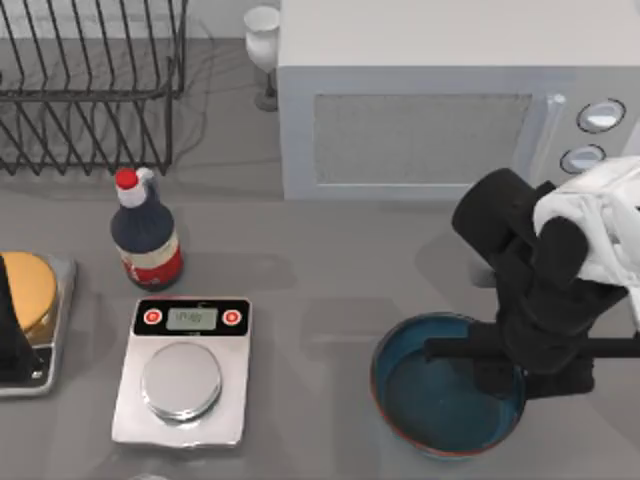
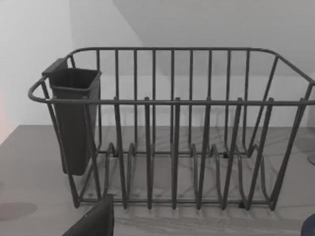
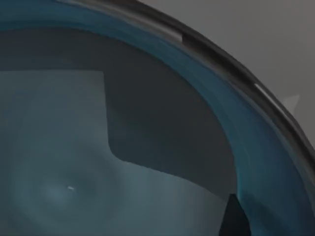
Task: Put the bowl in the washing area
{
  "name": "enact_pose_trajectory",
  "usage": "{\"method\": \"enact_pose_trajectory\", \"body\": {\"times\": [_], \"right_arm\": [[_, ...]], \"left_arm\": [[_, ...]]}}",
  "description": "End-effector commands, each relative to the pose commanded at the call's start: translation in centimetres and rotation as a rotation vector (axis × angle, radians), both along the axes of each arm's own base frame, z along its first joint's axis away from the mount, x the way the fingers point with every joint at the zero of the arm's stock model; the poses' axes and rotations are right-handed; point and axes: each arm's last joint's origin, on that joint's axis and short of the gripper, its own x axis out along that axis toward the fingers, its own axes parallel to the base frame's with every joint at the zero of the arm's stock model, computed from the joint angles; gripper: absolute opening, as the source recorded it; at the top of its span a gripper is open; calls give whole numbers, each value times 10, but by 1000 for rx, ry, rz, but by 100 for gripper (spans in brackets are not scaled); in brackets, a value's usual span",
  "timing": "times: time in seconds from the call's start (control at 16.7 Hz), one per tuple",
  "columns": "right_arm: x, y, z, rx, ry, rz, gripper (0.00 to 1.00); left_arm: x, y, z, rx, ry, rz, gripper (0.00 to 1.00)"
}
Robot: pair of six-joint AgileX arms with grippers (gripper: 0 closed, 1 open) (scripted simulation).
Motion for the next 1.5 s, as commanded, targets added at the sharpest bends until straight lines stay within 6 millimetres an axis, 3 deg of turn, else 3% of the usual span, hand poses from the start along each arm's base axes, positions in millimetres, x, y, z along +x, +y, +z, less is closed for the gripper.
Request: {"method": "enact_pose_trajectory", "body": {"times": [0.12,0.66,0.78,0.96,1.32,1.5], "right_arm": [[0,0,0,0,0,0,0],[0,0,1,0,-2,0,0],[3,3,10,2,-5,2,0],[10,8,42,2,-5,1,0],[4,4,127,-14,18,-1,0],[0,0,150,0,-1,-1,0]], "left_arm": [[0,0,0,0,0,0,100],[0,0,0,0,0,0,100],[0,0,0,0,0,0,100],[0,0,0,0,0,0,100],[0,0,0,0,0,0,100],[0,0,0,0,0,0,100]]}}
